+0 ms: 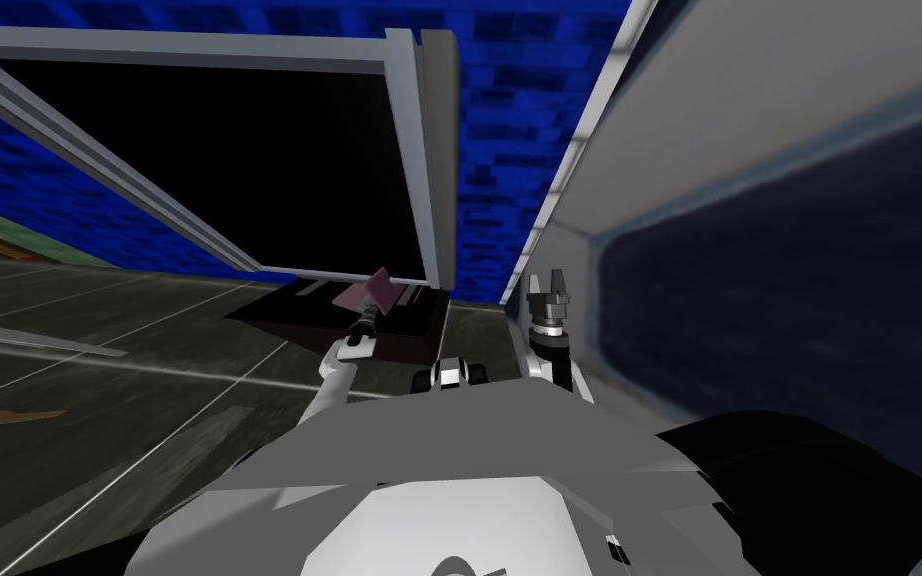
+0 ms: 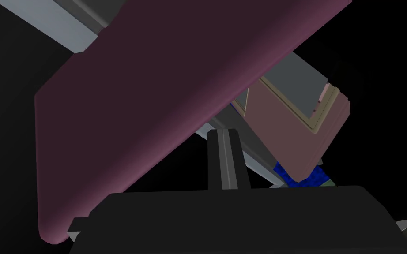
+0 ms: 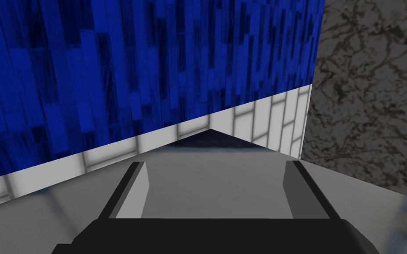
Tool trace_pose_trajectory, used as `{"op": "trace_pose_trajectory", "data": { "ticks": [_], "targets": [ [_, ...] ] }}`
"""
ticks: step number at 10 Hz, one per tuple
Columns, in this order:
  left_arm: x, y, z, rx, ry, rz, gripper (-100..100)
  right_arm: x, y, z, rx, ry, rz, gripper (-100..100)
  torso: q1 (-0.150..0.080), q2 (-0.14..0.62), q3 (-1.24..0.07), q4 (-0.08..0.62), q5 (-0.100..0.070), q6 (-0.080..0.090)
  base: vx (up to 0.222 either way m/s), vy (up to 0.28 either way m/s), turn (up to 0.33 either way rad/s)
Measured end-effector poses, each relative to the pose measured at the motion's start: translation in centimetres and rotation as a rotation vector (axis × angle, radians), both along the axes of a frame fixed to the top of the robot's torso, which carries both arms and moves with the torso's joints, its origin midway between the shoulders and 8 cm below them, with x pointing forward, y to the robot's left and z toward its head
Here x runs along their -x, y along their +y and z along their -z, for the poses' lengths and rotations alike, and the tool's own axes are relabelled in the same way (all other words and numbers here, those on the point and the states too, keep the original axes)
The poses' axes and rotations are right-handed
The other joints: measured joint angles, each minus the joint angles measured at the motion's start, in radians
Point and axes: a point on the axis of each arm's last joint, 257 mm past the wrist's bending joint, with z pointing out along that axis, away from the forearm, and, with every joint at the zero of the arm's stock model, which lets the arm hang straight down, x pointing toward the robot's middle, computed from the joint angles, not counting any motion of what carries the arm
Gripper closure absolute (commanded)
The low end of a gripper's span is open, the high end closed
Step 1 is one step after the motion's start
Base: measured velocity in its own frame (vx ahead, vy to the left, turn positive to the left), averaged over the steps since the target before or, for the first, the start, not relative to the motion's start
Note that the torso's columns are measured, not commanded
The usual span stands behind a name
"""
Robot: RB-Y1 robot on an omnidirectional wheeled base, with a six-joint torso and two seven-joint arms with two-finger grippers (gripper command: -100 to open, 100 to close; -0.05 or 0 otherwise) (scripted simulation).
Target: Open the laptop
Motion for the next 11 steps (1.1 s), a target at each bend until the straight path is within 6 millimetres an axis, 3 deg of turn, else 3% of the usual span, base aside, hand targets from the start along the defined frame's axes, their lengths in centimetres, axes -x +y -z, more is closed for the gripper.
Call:
{"op": "trace_pose_trajectory", "data": {
  "ticks": [3,4,11],
  "targets": [
    [-1.7,-0.9,-0.3,0.074,0.018,-0.014,100,0.0,0.0,0.0,0.0,0.0,0.0,0,-0.001,0.0,0.0,0.0,0.0,0.0,-0.057,0.083,-0.041],
    [-1.7,-0.9,-0.2,0.078,0.021,-0.017,-100,0.0,0.0,0.0,0.0,0.0,0.0,0,-0.003,-0.002,-0.001,-0.001,-0.001,0.0,0.03,-0.043,0.062],
    [1.3,2.0,-0.4,-0.107,0.009,0.005,-100,0.0,0.0,0.0,0.0,0.0,0.0,0,-0.005,-0.003,-0.002,0.001,-0.001,0.007,0.064,-0.125,0.062]
  ]
}}
